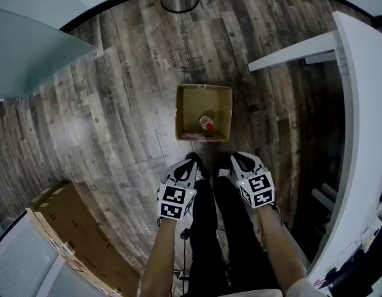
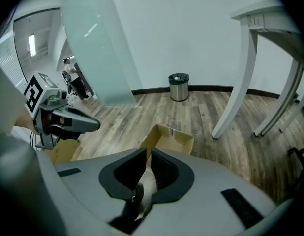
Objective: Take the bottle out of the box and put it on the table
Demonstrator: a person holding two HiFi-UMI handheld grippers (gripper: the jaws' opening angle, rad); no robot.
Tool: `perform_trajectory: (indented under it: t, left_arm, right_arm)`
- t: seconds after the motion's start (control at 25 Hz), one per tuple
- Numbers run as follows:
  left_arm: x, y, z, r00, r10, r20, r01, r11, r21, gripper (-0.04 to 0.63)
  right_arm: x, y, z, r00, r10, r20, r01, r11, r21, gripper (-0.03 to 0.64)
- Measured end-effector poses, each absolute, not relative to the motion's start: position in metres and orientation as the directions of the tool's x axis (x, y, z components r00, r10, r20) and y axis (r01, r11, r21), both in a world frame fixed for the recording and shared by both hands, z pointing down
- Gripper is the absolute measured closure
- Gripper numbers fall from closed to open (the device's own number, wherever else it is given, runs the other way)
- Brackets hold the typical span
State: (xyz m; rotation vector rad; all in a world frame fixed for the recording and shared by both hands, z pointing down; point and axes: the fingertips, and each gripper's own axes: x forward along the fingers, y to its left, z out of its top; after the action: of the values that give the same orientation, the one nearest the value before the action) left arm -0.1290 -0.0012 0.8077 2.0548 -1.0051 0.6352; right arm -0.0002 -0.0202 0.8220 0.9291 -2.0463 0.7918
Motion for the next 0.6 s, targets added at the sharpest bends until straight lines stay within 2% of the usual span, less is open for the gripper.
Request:
perform_trajectory:
  t: [0.12,0.4,0.6]
  left_arm:
    - [-0.122,-0.005,0.836,0.583,-0.407,0.703,-0.792,-0.478,0.38,0.581]
    - [-0.101,0.002,0.907,0.577,-0.341,0.742,-0.783,-0.491,0.383,0.581]
    - [-0.104,-0.006,0.946,0.57,-0.363,0.737,-0.795,-0.471,0.383,0.581]
  right_arm:
    - [-0.001,-0.03,0.854,-0.47,-0.348,0.811,-0.802,0.551,-0.229,0.527]
    - [-0.011,-0.044,0.937,-0.477,-0.328,0.815,-0.775,0.594,-0.215,0.434]
    - [-0.027,-0.054,0.997,-0.485,-0.318,0.814,-0.752,0.628,-0.202,0.4]
